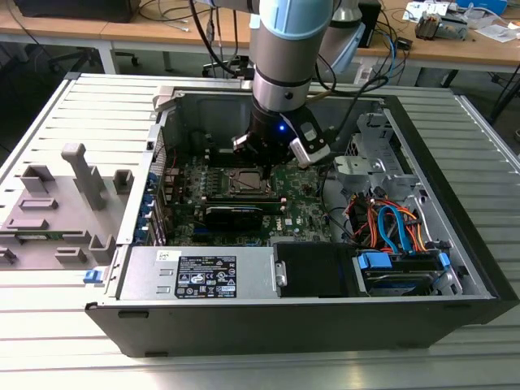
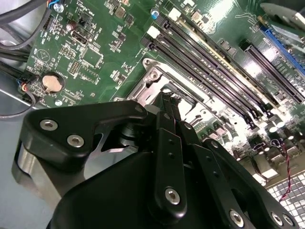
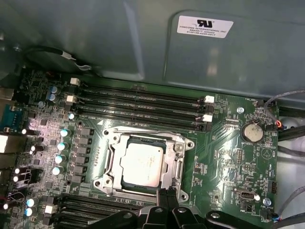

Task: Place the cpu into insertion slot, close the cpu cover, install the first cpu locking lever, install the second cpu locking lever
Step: 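Install the second cpu locking lever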

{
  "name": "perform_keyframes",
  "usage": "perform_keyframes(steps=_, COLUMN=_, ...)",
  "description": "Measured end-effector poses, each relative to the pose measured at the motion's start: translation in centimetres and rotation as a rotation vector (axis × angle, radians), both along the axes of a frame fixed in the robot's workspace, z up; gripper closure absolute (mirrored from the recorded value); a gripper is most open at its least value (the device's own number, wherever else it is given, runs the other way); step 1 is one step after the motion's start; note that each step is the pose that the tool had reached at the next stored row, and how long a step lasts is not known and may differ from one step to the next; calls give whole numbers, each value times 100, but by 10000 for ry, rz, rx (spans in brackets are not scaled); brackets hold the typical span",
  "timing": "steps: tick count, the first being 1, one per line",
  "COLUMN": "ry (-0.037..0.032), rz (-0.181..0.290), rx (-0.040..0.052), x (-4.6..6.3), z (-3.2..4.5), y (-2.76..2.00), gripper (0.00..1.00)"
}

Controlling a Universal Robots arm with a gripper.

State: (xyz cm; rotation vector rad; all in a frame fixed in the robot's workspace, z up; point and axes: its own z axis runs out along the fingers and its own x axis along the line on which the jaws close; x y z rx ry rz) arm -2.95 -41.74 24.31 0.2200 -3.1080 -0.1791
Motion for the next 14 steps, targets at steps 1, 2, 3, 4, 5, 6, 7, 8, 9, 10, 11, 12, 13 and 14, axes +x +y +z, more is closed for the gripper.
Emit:
perform_keyframes(steps=1, ry=1, rz=0, rx=0, x=0, z=0, y=-5, gripper=89)
perform_keyframes(steps=2, ry=1, rz=0, rx=0, x=0, z=0, y=-10, gripper=89)
perform_keyframes(steps=3, ry=0, rz=0, rx=1, x=0, z=0, y=-23, gripper=89)
perform_keyframes(steps=4, ry=1, rz=0, rx=0, x=0, z=0, y=-34, gripper=89)
perform_keyframes(steps=5, ry=0, rz=1, rx=0, x=0, z=0, y=-38, gripper=89)
perform_keyframes(steps=6, ry=0, rz=1, rx=0, x=0, z=0, y=-44, gripper=89)
perform_keyframes(steps=7, ry=0, rz=0, rx=0, x=0, z=0, y=-51, gripper=89)
perform_keyframes(steps=8, ry=1, rz=1, rx=0, x=0, z=0, y=-56, gripper=89)
perform_keyframes(steps=9, ry=0, rz=1, rx=1, x=0, z=0, y=-65, gripper=89)
perform_keyframes(steps=10, ry=0, rz=1, rx=0, x=0, z=0, y=-77, gripper=89)
perform_keyframes(steps=11, ry=1, rz=1, rx=0, x=0, z=0, y=-84, gripper=89)
perform_keyframes(steps=12, ry=1, rz=1, rx=-1, x=0, z=0, y=-90, gripper=89)
perform_keyframes(steps=13, ry=1, rz=0, rx=0, x=0, z=0, y=-101, gripper=89)
perform_keyframes(steps=14, ry=1, rz=0, rx=0, x=0, z=0, y=-108, gripper=89)
